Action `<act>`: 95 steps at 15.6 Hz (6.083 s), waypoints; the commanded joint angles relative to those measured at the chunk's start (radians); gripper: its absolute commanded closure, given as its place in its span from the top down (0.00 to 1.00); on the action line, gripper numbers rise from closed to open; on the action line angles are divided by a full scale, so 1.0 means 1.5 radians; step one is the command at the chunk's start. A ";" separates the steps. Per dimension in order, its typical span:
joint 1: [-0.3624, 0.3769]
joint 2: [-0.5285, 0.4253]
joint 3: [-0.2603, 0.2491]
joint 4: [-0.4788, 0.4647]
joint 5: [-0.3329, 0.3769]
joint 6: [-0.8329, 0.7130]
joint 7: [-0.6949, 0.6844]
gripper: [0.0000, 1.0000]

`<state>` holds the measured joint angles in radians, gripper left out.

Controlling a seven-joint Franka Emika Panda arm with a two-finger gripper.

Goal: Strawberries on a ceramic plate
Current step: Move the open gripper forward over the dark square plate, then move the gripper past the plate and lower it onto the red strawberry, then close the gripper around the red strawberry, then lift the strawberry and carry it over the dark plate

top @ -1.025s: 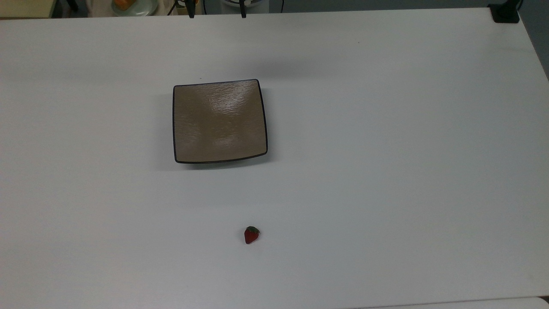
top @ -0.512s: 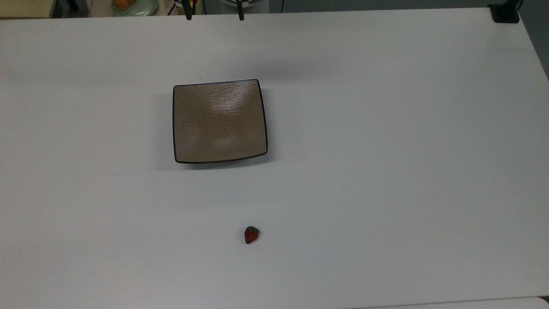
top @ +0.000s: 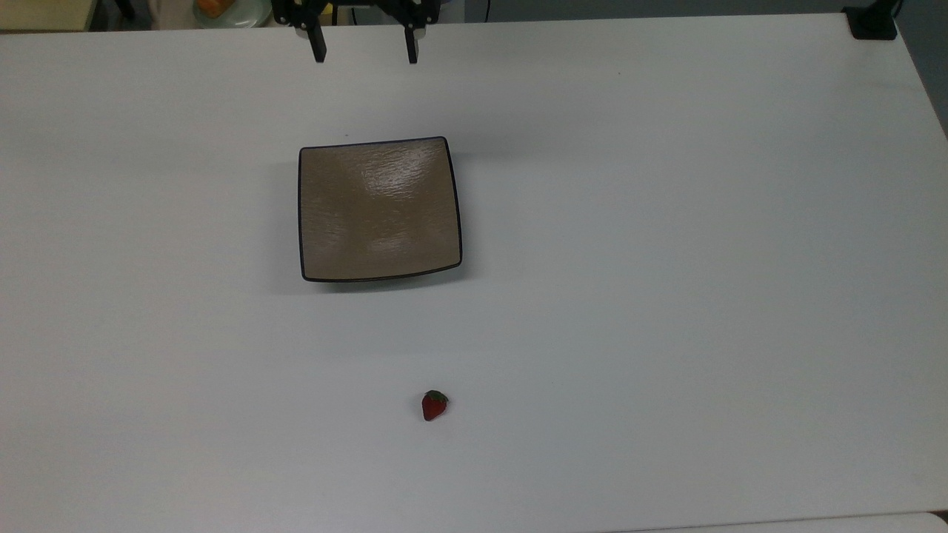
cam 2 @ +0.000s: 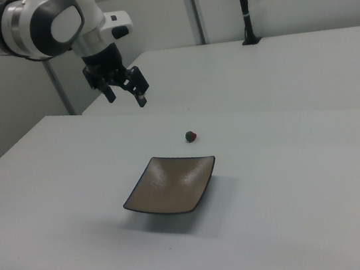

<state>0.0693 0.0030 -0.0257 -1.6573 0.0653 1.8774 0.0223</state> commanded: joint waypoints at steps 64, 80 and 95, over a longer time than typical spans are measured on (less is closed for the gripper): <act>0.057 0.588 -0.008 0.189 -0.120 0.759 0.021 0.39; 0.052 0.492 -0.006 0.144 -0.108 0.737 0.024 0.00; 0.036 0.225 -0.006 0.102 -0.042 0.125 -0.039 0.00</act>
<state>0.1299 0.4334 -0.0297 -1.4267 -0.0358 2.1924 0.0293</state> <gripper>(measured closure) 0.705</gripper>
